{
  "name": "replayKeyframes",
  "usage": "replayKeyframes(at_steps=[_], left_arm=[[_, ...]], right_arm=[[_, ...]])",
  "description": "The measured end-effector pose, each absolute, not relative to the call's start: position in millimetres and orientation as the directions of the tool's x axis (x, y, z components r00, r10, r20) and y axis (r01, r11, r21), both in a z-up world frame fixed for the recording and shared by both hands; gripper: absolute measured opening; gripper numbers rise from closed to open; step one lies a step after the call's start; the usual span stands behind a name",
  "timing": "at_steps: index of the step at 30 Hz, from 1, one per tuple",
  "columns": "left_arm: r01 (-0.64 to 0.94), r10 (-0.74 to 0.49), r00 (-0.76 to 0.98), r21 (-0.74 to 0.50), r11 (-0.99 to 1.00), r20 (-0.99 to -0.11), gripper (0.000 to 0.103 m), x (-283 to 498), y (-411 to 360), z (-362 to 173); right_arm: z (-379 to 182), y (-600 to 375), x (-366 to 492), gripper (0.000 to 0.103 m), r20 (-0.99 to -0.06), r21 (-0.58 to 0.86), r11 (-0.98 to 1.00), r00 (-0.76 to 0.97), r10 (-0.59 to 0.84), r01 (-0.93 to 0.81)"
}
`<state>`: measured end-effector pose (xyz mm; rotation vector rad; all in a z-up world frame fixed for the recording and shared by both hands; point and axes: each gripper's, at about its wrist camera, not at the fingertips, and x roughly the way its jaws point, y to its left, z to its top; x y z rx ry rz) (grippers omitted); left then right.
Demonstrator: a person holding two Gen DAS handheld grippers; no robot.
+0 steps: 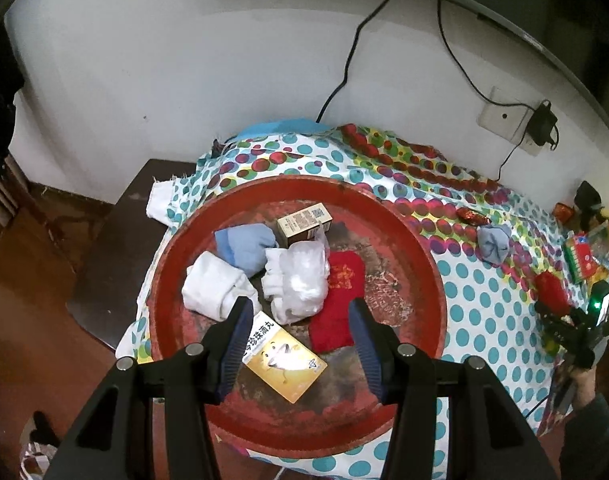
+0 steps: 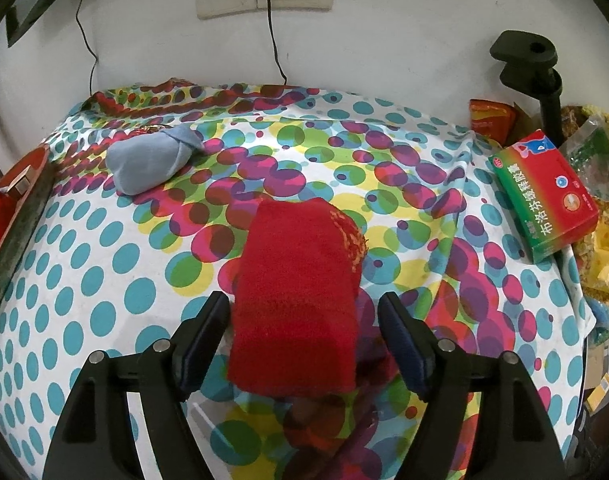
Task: Organize objects
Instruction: 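Hold the red sock lifted in the right gripper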
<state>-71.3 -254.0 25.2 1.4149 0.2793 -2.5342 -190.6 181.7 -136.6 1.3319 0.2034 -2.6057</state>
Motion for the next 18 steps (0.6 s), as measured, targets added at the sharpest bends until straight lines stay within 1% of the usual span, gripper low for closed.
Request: replayKeyframes(at_steps=[3,9,10,12,13,15,18], left_arm=[[0.295,-0.097,-0.503,-0.065,-0.953,-0.859,0.051,-71.2,-258.8,24.7],[0.314,-0.102,-0.491,-0.066,-0.947,-0.865,0.051,-69.1,-264.7,23.8],[0.314,-0.104,-0.488,-0.063,-0.947,-0.867,0.051,-68.7,-264.5,23.9],[0.316,-0.102,-0.488,-0.066,-0.946,-0.867,0.051,-67.3,-264.3,25.0],[0.316,-0.101,-0.489,-0.068,-0.946,-0.866,0.051,-66.6,-264.4,25.9],[0.314,-0.101,-0.490,-0.067,-0.947,-0.866,0.051,-64.9,-264.2,27.8],[0.313,-0.095,-0.501,-0.078,-0.946,-0.860,0.051,-62.0,-265.0,32.4]], right_arm=[[-135.1,177.8,-189.1,0.074,-0.822,-0.045,-0.966,-0.559,-0.110,0.255],[-129.6,177.0,-182.2,0.073,-0.824,-0.013,-0.972,-0.553,-0.121,0.233],[-128.6,176.8,-182.3,0.070,-0.827,-0.018,-0.976,-0.553,-0.107,0.216],[-128.6,176.0,-183.7,0.041,-0.846,-0.015,-0.981,-0.526,-0.090,0.192],[-125.9,176.0,-182.9,0.039,-0.846,-0.018,-0.984,-0.527,-0.080,0.179],[-118.6,177.2,-180.7,0.031,-0.845,0.024,-0.985,-0.523,-0.110,0.169],[-103.2,177.0,-174.5,0.031,-0.833,0.060,-0.986,-0.537,-0.134,0.153]])
